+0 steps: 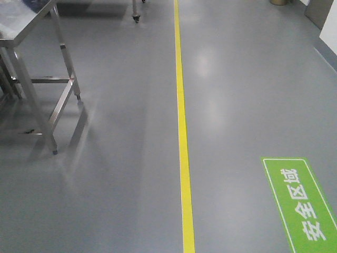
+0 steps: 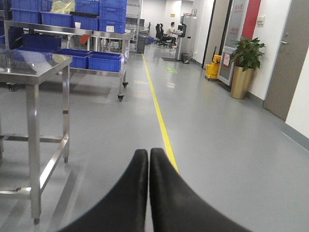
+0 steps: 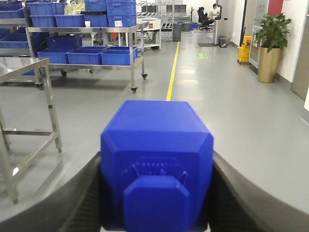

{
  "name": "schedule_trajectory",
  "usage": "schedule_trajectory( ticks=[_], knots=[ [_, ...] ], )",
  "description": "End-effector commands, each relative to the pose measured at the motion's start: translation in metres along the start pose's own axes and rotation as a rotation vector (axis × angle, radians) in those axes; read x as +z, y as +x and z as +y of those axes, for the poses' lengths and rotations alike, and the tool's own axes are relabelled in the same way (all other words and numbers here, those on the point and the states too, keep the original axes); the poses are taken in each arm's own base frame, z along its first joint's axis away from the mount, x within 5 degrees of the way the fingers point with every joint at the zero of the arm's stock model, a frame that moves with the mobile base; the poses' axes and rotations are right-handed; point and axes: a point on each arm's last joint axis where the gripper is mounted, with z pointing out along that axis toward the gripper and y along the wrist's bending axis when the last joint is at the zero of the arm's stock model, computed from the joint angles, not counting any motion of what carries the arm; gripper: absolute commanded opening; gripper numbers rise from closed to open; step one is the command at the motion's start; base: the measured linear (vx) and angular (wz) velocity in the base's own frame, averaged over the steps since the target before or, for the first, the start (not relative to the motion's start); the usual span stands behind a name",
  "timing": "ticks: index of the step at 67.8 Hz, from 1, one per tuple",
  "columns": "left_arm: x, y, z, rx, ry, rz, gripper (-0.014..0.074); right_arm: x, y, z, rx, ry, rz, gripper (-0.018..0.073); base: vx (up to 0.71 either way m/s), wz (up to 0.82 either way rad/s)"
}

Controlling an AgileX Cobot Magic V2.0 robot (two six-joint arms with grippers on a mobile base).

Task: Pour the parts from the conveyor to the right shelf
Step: 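Drive along the aisle beside the yellow floor line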

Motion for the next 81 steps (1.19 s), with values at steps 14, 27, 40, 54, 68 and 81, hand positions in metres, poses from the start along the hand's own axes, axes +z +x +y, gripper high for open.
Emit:
schedule_trajectory(
  ticks=[14, 27, 40, 54, 68, 81],
  knots=[
    [0.0002, 0.0004, -0.0003, -0.013, 0.014, -0.059, -0.0006, -0.0013, -0.0147, -0.0001, -0.013, 0.003, -0.091, -0.0004, 0.77, -0.04],
    [0.0002, 0.0004, -0.0003, -0.013, 0.014, -0.059, -0.0006, -0.0013, -0.0147, -0.0001, -0.013, 0.003, -0.091, -0.0004, 0.78, 0.03],
    [0.0002, 0.0004, -0.0003, -0.013, 0.014, -0.059, -0.0006, -0.0013, -0.0147, -0.0001, -0.013, 0.003, -0.091, -0.0004, 0.79, 0.08],
    [0.0002, 0.0004, -0.0003, -0.013, 0.014, -0.059, -0.0006, -0.0013, -0.0147, -0.0001, -0.013, 0.003, -0.091, -0.0004, 0.76, 0.0],
    [0.0002, 0.0004, -0.0003, -0.013, 0.014, -0.059, -0.0006, -0.0013, -0.0147, -0.0001, -0.013, 0.003, -0.091, -0.0004, 0.75, -0.03],
    [0.0002, 0.0004, -0.0003, -0.013, 0.014, -0.059, -0.0006, -0.0013, -0.0148, 0.0, -0.013, 0.003, -0.092, -0.0004, 0.77, -0.08]
  ],
)
